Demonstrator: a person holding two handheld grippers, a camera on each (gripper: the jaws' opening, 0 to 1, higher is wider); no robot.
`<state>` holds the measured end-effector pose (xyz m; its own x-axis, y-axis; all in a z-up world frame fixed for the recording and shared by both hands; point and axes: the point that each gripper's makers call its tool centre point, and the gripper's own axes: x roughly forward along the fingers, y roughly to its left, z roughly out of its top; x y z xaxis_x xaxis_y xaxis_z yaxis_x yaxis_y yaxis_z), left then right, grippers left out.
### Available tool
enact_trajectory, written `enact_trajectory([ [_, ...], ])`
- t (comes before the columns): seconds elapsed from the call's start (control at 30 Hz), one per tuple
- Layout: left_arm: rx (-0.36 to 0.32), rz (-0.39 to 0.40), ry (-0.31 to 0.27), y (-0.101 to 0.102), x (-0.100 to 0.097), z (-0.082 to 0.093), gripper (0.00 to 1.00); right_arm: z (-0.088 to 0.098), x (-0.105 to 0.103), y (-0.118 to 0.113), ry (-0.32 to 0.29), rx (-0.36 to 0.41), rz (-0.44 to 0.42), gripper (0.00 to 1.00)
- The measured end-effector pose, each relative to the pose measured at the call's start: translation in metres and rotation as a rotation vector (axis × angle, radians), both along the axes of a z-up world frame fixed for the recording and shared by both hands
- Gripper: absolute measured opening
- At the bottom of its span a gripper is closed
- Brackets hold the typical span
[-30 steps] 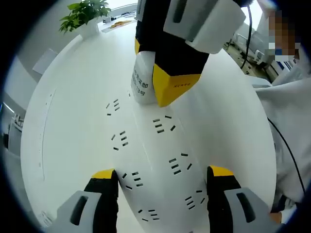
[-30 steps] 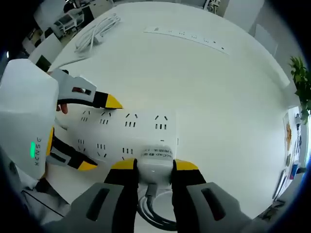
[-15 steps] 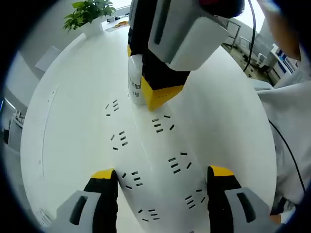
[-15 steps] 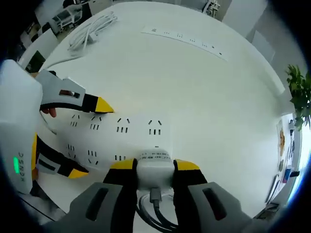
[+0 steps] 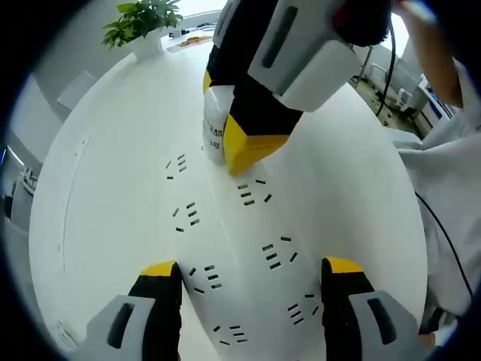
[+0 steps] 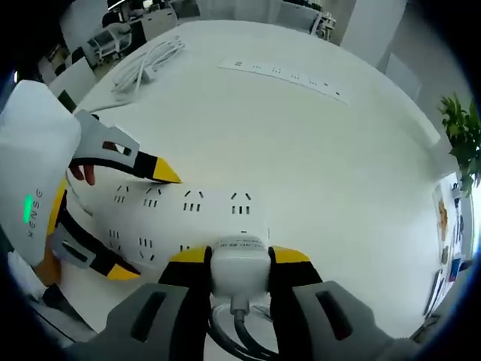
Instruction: Straighten the power strip on the desk, plug the charger into it
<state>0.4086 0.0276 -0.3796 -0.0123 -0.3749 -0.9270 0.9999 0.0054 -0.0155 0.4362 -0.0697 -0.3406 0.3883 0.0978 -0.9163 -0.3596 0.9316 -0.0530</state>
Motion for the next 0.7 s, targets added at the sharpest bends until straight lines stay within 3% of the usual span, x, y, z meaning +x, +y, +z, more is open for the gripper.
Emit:
enact_trajectory([
  [0.07, -0.004, -0.001, 0.001, 0.0, 0.0, 0.0, 0.77, 0.0, 0.001, 0.002, -0.013, 0.016, 0.021, 0.28],
  [0.2, -0.006, -0.003, 0.002, 0.0, 0.0, 0.0, 0.77, 0.002, 0.001, 0.007, -0.055, 0.021, 0.182, 0.32],
  [0.33, -0.009, -0.007, 0.002, -0.001, 0.001, 0.0, 0.77, 0.008, 0.001, 0.015, -0.106, 0.043, 0.271, 0.39],
  [0.4, -0.013, -0.01, 0.003, -0.001, 0.001, 0.0, 0.77, 0.016, 0.003, 0.02, -0.165, 0.013, 0.396, 0.4],
  [0.5, -0.013, -0.011, 0.002, -0.002, 0.001, 0.0, 0.77, 0.03, 0.004, 0.031, -0.265, -0.089, 0.703, 0.41],
  [0.53, -0.013, -0.011, 0.002, -0.002, 0.001, -0.001, 0.77, 0.033, 0.004, 0.032, -0.296, -0.128, 0.768, 0.42],
  [0.57, -0.013, -0.011, 0.002, -0.002, 0.001, -0.001, 0.77, 0.035, 0.002, 0.033, -0.31, -0.155, 0.801, 0.44],
  [0.7, -0.012, -0.009, 0.001, -0.002, 0.001, 0.0, 0.77, 0.033, -0.006, 0.029, -0.292, -0.129, 0.777, 0.56],
])
